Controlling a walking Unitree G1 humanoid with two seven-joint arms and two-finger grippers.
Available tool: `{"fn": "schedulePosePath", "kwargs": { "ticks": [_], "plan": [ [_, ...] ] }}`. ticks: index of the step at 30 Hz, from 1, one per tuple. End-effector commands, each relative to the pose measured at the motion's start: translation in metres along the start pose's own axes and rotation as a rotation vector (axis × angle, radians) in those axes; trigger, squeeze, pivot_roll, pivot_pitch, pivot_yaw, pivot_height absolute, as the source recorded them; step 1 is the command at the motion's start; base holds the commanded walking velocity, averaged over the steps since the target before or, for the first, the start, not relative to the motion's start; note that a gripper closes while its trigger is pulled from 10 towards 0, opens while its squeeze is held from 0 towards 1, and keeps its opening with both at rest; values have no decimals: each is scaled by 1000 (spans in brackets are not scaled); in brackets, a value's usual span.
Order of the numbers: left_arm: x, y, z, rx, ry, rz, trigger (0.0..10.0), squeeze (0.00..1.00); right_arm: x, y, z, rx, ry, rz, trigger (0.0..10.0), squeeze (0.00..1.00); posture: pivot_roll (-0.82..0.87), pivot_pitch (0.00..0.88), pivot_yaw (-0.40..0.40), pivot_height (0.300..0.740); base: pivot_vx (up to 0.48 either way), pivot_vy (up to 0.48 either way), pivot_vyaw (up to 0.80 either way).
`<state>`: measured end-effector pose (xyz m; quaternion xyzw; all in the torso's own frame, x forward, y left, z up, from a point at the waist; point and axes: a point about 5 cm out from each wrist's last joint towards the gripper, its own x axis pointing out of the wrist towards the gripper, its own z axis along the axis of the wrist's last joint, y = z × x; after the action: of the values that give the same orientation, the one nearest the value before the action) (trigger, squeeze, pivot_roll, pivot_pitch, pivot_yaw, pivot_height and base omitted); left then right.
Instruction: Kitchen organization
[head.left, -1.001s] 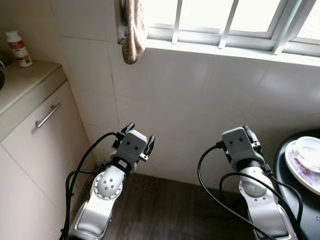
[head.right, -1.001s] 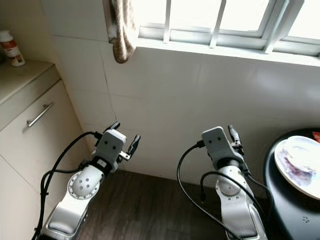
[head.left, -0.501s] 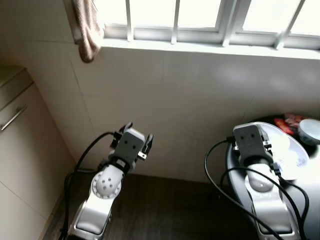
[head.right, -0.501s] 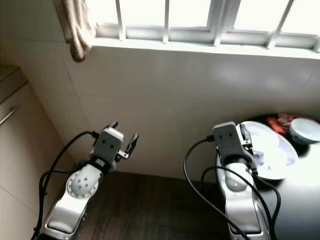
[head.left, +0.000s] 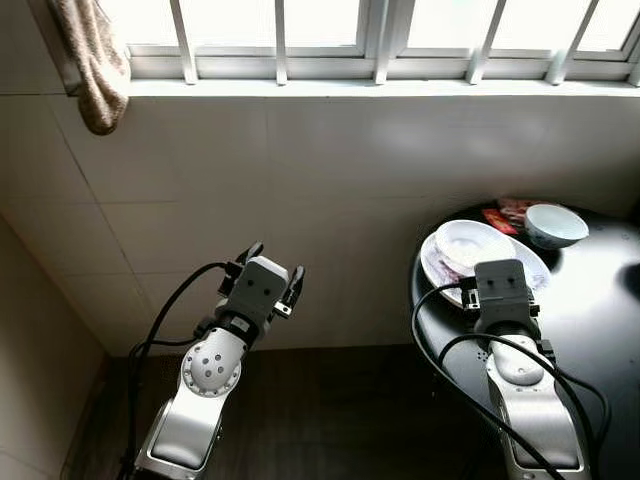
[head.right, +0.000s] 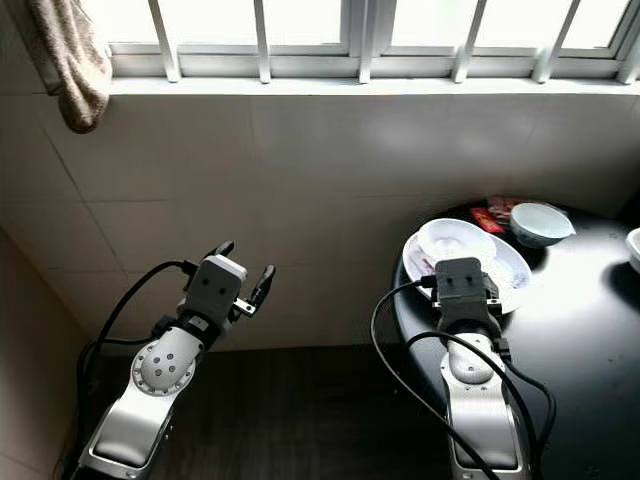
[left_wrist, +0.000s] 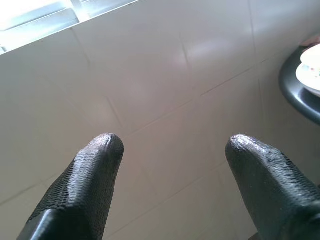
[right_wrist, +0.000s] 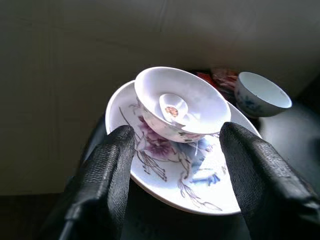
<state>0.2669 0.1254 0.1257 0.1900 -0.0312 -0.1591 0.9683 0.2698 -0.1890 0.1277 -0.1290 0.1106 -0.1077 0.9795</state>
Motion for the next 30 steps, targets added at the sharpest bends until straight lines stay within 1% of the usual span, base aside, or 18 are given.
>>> {"fn": "schedulePosePath", "kwargs": {
  "ticks": [1,3,4,5,7,8,9,10,11,12,18,22,28,30],
  "plan": [
    [2,0,0,-8,5,2,10000,0,8,-9,6,63,-23,-3,10000,0,62,0,-49,740,0,0,0],
    [2,0,0,-8,5,2,10000,0,11,-11,7,70,-30,-5,10000,0,65,0,-49,740,0,0,0],
    [2,0,0,-7,5,1,10000,0,17,-16,8,43,-49,-22,10000,0,71,0,-51,740,0,0,0],
    [2,0,0,-5,5,3,10000,0,24,-23,8,34,-55,-37,10000,0,73,0,-52,740,0,0,0],
    [2,2,0,-4,5,11,10000,0,37,-36,8,36,-53,-74,10000,0,81,0,-57,740,0,0,0],
    [2,2,0,-4,5,11,10000,0,37,-36,8,36,-53,-74,10000,0,81,0,-57,740,0,0,0],
    [2,3,0,-3,6,15,10000,0,48,-46,5,44,-41,-95,10000,0,83,0,-57,740,0,0,0],
    [2,3,0,-3,5,16,10000,0,55,-50,1,52,-22,-91,10000,0,83,0,-56,740,0,0,0],
    [2,3,0,-3,5,16,10000,0,55,-50,1,52,-22,-91,10000,0,83,0,-56,740,0,0,0],
    [2,3,0,-3,5,15,10000,0,60,-52,-5,60,2,-86,10000,0,87,0,-56,740,0,0,0],
    [1,3,0,3,7,15,10000,0,77,-53,-23,100,70,-55,10000,0,102,0,-58,740,0,0,0],
    [1,5,0,6,8,22,10000,0,83,-54,-24,118,71,-48,10000,0,113,0,-60,740,0,0,0],
    [-1,5,-1,10,10,21,10000,0,91,-61,-24,122,62,-63,10000,0,118,0,-61,740,0,0,0],
    [-1,5,-1,11,11,21,10000,0,94,-62,-26,167,71,-64,10000,0,118,0,-60,740,0,0,0]
  ]
}}
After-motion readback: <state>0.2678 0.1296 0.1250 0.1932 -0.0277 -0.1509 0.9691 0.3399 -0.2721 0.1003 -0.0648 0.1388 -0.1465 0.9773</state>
